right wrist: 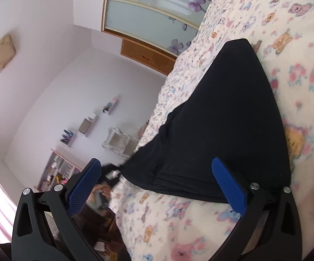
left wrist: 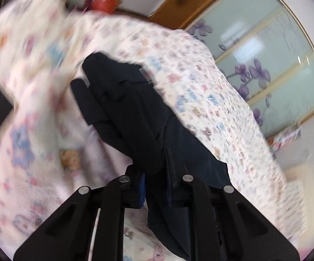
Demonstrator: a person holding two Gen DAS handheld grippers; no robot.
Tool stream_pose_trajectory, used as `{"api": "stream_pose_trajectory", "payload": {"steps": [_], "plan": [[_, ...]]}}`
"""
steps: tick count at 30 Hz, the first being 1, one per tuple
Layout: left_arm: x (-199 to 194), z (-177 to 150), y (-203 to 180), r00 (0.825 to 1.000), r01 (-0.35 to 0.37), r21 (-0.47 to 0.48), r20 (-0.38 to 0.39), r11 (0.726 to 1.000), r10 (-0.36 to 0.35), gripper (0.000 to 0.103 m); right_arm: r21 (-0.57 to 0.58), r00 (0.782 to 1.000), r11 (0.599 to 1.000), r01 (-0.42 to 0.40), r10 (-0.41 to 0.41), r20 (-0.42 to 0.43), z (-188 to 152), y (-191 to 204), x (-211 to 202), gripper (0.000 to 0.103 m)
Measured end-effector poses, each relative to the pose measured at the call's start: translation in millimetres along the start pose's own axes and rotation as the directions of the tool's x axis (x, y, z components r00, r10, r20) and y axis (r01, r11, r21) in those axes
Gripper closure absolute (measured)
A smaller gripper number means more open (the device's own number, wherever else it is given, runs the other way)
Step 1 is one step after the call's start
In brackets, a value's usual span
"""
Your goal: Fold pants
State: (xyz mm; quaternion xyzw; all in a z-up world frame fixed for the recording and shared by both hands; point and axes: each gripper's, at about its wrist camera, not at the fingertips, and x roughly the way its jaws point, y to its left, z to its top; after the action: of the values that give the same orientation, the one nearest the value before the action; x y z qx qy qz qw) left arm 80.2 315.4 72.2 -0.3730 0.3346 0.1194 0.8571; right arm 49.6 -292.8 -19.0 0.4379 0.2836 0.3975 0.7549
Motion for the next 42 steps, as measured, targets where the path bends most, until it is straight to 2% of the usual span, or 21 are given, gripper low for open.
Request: {"api": "stream_pose_trajectory", "payload": {"steps": [3,7,9,12,16,17,18,19,21,24,25,28,30,31,33,37,38,39,40,41,42], "plan": [[-12,0,-43,0.999,-0.037,0.152,0.042,0.988,0.031,0.089,0.009,1.000,1.000,-0.021,0.021,0.015,1,-2,-5,0.001],[-27,-15,-103,0.996,-0.050,0.332,0.090,0.942,0.021,0.090,0.070,0.994,0.993,-0.098,0.093,0.065,3,-12,-15,0.001],[-32,-26,-133,0.995,-0.046,0.416,0.100,0.908,0.005,0.090,0.086,0.991,0.989,-0.117,0.110,0.082,3,-14,-18,0.001],[-41,-57,-182,0.994,-0.023,0.551,0.103,0.834,-0.041,0.090,0.081,0.990,0.990,-0.114,0.105,0.098,4,-13,-22,0.001],[-43,-135,-248,0.993,0.020,0.765,0.059,0.643,-0.101,0.090,0.078,0.980,0.988,-0.130,0.116,0.159,5,-10,-37,0.001],[-40,-152,-257,0.993,0.035,0.794,0.039,0.607,-0.108,0.090,0.082,0.975,0.987,-0.140,0.123,0.183,7,-10,-42,0.001],[-33,-180,-270,0.994,0.059,0.837,0.001,0.544,-0.111,0.089,0.086,0.968,0.985,-0.151,0.129,0.217,8,-10,-50,0.001],[-26,-204,-278,0.993,0.084,0.863,-0.034,0.498,-0.109,0.089,0.086,0.961,0.984,-0.154,0.129,0.245,9,-10,-56,0.001],[-10,-244,-286,0.991,0.124,0.900,-0.095,0.418,-0.091,0.088,0.083,0.947,0.986,-0.145,0.114,0.301,11,-9,-70,0.001],[31,-321,-285,0.988,0.147,0.956,-0.156,0.255,0.016,0.088,0.089,0.929,0.986,-0.141,0.101,0.355,15,-11,-84,0.001],[39,-334,-282,0.986,0.148,0.961,-0.160,0.232,0.036,0.088,0.099,0.925,0.985,-0.145,0.099,0.366,16,-13,-87,0.001],[48,-357,-274,0.987,0.153,0.970,-0.159,0.190,0.020,0.087,0.140,0.921,0.977,-0.159,0.095,0.379,17,-23,-89,0.001],[47,-354,-274,0.987,0.150,0.965,-0.157,0.215,0.014,0.087,0.156,0.922,0.976,-0.151,0.083,0.377,17,-26,-88,0.001],[47,-349,-273,0.985,0.168,0.957,-0.175,0.238,0.007,0.087,0.158,0.923,0.976,-0.150,0.080,0.377,18,-27,-87,0.001],[43,-339,-270,0.981,0.193,0.945,-0.195,0.263,-0.020,0.087,0.160,0.922,0.976,-0.150,0.079,0.379,18,-28,-84,0.001],[19,-327,-274,0.973,0.225,0.925,-0.198,0.307,-0.119,0.089,0.161,0.921,0.975,-0.151,0.080,0.382,17,-29,-85,0.001],[8,-327,-276,0.966,0.245,0.921,-0.206,0.302,-0.156,0.101,0.160,0.921,0.976,-0.151,0.080,0.381,18,-28,-84,0.001],[-6,-330,-280,0.956,0.262,0.925,-0.210,0.275,-0.205,0.103,0.159,0.922,0.976,-0.150,0.080,0.380,18,-27,-84,0.001],[-18,-336,-284,0.944,0.280,0.932,-0.223,0.231,-0.244,0.103,0.157,0.924,0.977,-0.145,0.077,0.375,18,-27,-84,0.001],[-25,-345,-287,0.946,0.256,0.948,-0.205,0.190,-0.252,0.103,0.155,0.927,0.978,-0.136,0.070,0.367,19,-26,-82,0.001],[-24,-354,-290,0.957,0.226,0.961,-0.189,0.159,-0.219,0.103,0.154,0.930,0.980,-0.128,0.065,0.361,19,-26,-81,0.001]]}}
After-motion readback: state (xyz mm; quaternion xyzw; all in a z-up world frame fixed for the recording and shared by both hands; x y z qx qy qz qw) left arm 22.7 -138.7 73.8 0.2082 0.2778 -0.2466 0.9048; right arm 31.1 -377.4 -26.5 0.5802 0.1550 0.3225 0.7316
